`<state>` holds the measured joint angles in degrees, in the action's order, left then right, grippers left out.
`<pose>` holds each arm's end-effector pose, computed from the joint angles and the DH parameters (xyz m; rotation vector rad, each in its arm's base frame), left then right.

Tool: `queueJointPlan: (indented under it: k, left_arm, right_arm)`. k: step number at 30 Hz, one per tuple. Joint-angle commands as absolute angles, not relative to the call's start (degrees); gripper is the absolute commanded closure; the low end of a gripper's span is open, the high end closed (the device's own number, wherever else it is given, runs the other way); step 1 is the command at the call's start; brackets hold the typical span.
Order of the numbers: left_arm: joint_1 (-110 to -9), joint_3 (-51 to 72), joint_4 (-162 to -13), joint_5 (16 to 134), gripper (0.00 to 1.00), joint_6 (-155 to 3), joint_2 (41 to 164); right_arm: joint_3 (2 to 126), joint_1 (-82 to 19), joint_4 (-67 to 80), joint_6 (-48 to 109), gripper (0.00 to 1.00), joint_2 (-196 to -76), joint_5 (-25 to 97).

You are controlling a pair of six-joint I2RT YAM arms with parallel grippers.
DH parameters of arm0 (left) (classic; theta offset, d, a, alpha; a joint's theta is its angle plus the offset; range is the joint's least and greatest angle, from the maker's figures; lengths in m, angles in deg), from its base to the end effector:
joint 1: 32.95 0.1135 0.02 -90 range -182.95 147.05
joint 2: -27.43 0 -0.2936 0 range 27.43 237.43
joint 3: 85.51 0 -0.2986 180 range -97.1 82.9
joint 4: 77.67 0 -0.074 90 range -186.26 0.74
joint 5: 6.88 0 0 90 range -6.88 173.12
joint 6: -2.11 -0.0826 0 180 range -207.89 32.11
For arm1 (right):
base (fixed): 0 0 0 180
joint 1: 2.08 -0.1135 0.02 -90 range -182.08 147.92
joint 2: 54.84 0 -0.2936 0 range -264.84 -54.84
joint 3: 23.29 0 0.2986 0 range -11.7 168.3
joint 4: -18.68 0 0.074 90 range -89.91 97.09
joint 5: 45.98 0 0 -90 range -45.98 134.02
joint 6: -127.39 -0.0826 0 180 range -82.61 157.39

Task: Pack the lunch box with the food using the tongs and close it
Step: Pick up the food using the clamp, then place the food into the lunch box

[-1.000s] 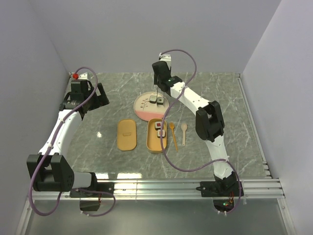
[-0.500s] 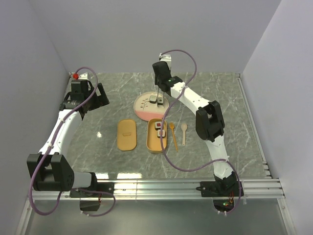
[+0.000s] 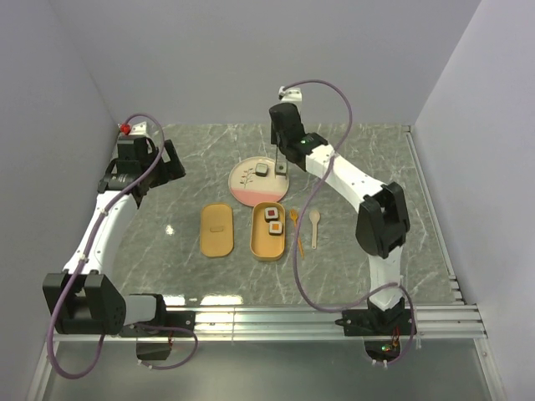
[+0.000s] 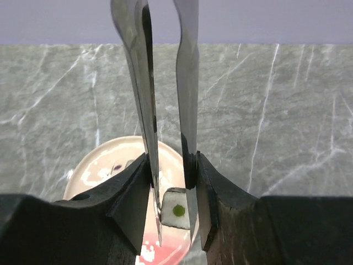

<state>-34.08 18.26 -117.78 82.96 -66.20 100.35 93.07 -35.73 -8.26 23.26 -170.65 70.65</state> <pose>0.3572 -0.0073 0.3176 -0.3950 2.1868 -0.2232 0.5024 0.2899 0.3150 -0.0487 1.9794 0.0681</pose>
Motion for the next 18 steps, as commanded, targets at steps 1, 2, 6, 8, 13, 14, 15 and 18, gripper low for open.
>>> queueJointPlan:
  k: [1,2,6,8,13,14,15,18]
  left_arm:
    - [-34.2,18.0,-116.4,82.9,0.0,-66.7,97.6]
    - [-34.2,18.2,-116.3,82.9,0.01,-66.6,97.4]
    - [-34.2,19.1,-116.1,82.8,0.01,-66.3,96.0]
    - [-34.2,19.9,-115.8,82.3,0.01,-65.9,95.1]
    - [-34.2,21.3,-115.5,81.5,0.01,-65.4,92.9]
    - [-34.2,21.7,-115.5,81.0,0.01,-65.5,92.6]
    - [-34.2,21.9,-115.4,80.8,0.01,-65.6,92.5]
    - [-34.4,22.3,-115.5,80.5,0.01,-65.5,91.3]
  right_arm:
    - [90.4,-37.9,-4.5,23.9,0.8,-163.1,72.3]
    - [88.4,-38.2,-4.3,23.8,0.8,-162.1,72.3]
    - [82.8,-40.8,-4.7,23.8,0.8,-156.5,72.9]
    - [79.5,-42.2,-5.6,22.4,0.8,-152.9,72.6]
    - [71.9,-46.8,-7.8,18.8,0.8,-144.9,73.8]
    - [71.0,-47.8,-8.9,18.1,0.8,-144.0,74.2]
    - [70.2,-48.4,-9.3,17.6,0.8,-143.0,74.5]
    - [67.3,-50.9,-10.7,14.6,0.8,-139.5,75.2]
